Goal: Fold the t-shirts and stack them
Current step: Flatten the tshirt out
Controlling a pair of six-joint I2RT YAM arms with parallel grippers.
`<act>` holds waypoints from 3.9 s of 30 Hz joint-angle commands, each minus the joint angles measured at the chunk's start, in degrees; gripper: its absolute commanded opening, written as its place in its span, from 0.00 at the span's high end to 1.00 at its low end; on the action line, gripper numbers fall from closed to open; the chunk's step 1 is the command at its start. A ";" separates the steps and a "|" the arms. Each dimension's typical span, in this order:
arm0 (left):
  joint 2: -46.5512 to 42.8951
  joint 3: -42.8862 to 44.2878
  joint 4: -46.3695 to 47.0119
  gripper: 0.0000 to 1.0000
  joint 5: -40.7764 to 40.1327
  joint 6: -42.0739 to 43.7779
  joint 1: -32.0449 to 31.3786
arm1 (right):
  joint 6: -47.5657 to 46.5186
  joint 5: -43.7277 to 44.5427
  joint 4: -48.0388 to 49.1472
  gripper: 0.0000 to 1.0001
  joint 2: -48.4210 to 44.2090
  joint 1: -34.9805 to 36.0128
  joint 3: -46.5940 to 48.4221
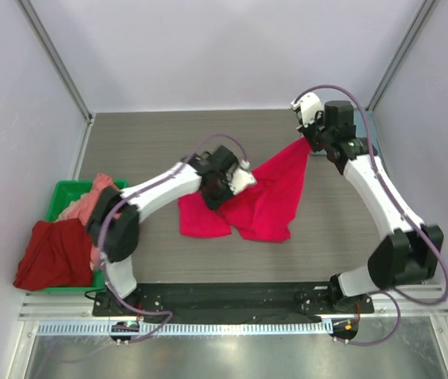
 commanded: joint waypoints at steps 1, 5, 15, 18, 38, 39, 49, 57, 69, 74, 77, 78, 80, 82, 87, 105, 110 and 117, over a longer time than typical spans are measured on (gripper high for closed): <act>-18.17 8.43 -2.48 1.00 -3.50 4.10 5.83 | -2.59 1.48 1.77 0.99 -9.80 -0.33 2.74; -26.99 14.08 -3.27 1.00 -6.48 7.26 11.10 | -2.15 0.07 2.39 0.99 -14.20 -0.33 8.96; -32.30 -2.57 -0.56 0.58 0.28 8.15 8.84 | -0.04 -2.22 -1.56 0.99 -13.69 0.02 10.30; -27.83 -6.55 4.71 0.58 -1.57 3.94 3.04 | -0.56 -1.43 -2.80 0.99 -12.01 0.02 10.83; 11.48 11.80 14.30 0.57 -7.90 -7.41 -12.00 | -2.67 -0.20 -3.50 0.99 -17.28 0.02 3.01; 12.97 12.41 14.30 0.58 -9.55 -7.23 -12.00 | -2.76 -0.20 -3.50 0.99 -17.37 0.02 2.92; 17.02 13.83 13.34 0.60 -9.48 -6.62 -12.70 | -1.27 -0.29 -3.33 0.99 -16.84 0.02 2.57; 13.43 12.07 12.02 1.00 -9.65 -5.48 -13.41 | -0.74 1.47 -2.45 0.99 -16.49 0.02 2.13; -25.38 6.09 9.20 1.00 -13.88 3.22 4.14 | 2.42 8.59 1.25 0.99 -12.28 -1.03 9.50; -32.71 9.06 9.30 1.00 -18.09 8.06 5.57 | 1.72 8.86 1.24 0.99 -13.06 -0.95 13.99; -34.74 11.88 8.07 1.00 -18.09 8.59 7.59 | 0.93 7.45 -0.41 0.99 -15.17 -1.03 15.75; -35.18 12.41 7.19 1.00 -18.09 9.72 8.21 | 0.41 6.67 -1.90 0.99 -15.96 -1.03 16.19; -36.50 12.95 6.31 1.00 -18.36 11.13 8.39 | -1.09 2.98 -8.05 0.99 -19.47 -1.12 16.55; -37.38 11.90 5.34 1.00 -17.57 11.58 8.39 | -3.53 -5.33 -18.19 0.99 -24.02 -1.03 15.59; -38.44 7.59 4.55 1.00 -13.88 9.91 8.39 | -12.76 -19.96 -43.98 0.99 -31.25 -0.95 11.20; -30.61 4.86 6.48 1.00 -12.38 8.41 8.39 | -6.63 -15.14 -24.33 0.40 -4.04 -0.95 9.06; -29.65 2.84 6.13 1.00 -13.43 8.06 8.48 | -2.60 -17.16 -18.89 0.45 12.84 -0.95 14.69; -27.72 0.56 6.04 1.00 -13.44 6.83 9.62 | 1.80 -20.41 -16.25 0.47 29.10 -0.86 28.65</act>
